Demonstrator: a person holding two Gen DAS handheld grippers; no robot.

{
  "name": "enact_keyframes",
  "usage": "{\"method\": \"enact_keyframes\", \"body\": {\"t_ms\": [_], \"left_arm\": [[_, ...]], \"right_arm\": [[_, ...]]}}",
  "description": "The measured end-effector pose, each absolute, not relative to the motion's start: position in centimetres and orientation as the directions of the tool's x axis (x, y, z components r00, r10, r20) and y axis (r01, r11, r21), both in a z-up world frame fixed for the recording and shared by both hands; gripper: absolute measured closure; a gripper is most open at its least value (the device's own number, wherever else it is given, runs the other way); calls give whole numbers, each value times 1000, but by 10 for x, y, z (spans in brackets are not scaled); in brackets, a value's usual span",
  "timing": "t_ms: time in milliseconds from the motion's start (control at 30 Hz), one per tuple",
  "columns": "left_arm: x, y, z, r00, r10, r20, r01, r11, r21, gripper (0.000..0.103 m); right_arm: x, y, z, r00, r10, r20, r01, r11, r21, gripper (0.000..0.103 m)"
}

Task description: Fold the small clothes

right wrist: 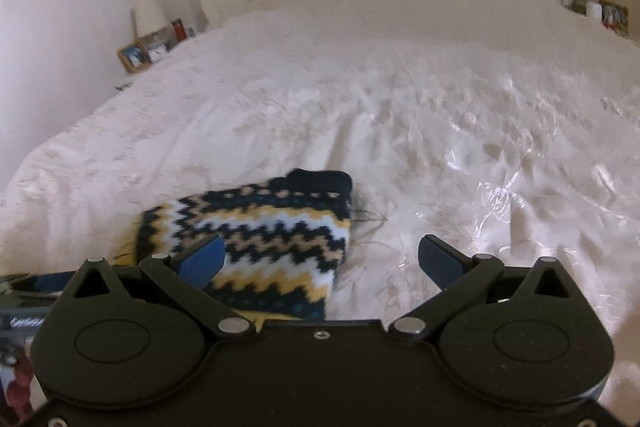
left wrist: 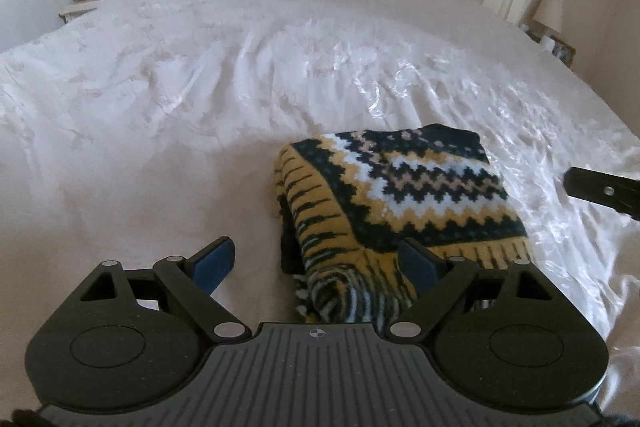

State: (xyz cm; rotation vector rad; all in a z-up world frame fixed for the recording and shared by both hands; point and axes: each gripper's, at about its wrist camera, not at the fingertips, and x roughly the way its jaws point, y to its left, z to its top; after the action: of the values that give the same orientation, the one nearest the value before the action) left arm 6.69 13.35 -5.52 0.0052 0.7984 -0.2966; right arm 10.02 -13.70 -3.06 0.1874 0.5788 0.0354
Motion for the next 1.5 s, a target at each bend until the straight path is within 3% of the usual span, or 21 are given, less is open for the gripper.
{"method": "enact_keyframes", "body": {"t_ms": [133,367,533,1500], "left_arm": [[54,124,-45,668,-187,-721,224,974,-44,14],[36,113,-39,666,-89,-740,181,982,45,14],[26,113,-40,652,-99,-752,182,983,28,14],[-15,130,-62,590,-90,-803,145,989,-4,15]], "right_arm": [[73,-126,-16,861,50,-506,31,988,151,1],[51,-114,-15,840,8,-542,46,995,86,1],[37,-117,-23,808,93,-582,13,984,176,1],[11,-101,-53,745,54,-664,60,987,147,1]]}}
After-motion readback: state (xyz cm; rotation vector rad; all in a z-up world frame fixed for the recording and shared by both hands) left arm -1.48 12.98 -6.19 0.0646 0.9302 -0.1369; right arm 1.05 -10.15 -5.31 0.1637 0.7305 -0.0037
